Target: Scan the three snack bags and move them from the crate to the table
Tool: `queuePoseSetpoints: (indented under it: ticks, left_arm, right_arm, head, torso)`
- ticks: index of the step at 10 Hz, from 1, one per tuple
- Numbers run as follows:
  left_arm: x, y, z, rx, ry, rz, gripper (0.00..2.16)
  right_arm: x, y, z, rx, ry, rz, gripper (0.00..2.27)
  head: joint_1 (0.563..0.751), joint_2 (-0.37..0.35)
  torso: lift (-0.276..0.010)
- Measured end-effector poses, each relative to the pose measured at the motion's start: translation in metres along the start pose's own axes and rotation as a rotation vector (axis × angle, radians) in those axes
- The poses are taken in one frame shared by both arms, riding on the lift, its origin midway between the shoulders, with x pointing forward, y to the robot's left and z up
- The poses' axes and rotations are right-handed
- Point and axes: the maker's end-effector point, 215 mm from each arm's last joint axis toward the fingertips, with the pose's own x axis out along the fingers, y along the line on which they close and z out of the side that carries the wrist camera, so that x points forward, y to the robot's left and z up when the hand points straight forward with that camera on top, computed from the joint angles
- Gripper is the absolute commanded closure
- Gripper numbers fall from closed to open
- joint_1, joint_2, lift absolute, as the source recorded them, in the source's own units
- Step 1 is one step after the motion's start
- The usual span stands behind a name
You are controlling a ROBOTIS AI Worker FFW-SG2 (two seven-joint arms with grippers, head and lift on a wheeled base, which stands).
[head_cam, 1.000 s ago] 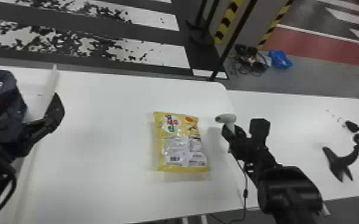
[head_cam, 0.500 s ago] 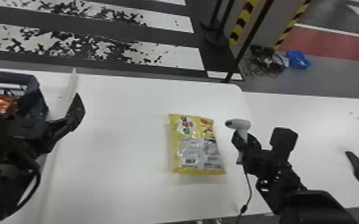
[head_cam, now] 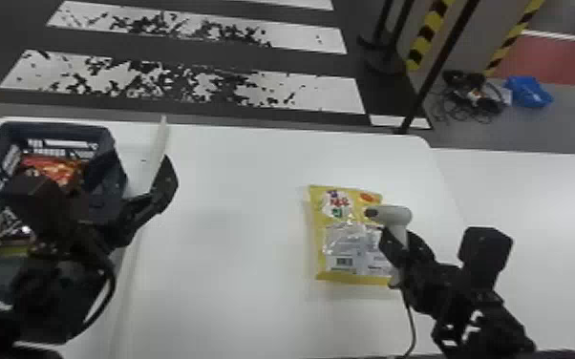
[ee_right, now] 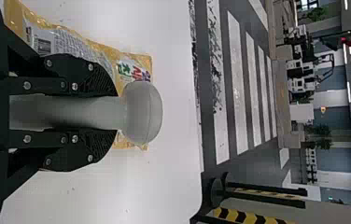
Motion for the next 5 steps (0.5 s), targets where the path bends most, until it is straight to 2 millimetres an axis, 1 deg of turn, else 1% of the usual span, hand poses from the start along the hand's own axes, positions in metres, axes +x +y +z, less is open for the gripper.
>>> queuePoseSetpoints:
  ticks: [2, 5]
  left_arm:
    - [0.0, 0.001, 0.002, -0.005, -0.008, 0.003, 0.03]
    - [-0.001, 0.005, 0.006, -0.007, -0.024, 0.011, 0.03]
  right_arm:
    - [-0.013, 0.017, -0.018, -0.01, 0.034, 0.029, 2.24]
    - [-0.034, 0.033, -0.053, -0.014, 0.101, 0.06, 2.24]
  head:
    - [0.695, -0.103]
    - [0.695, -0.073]
  torso:
    - [-0.062]
    - [-0.062]
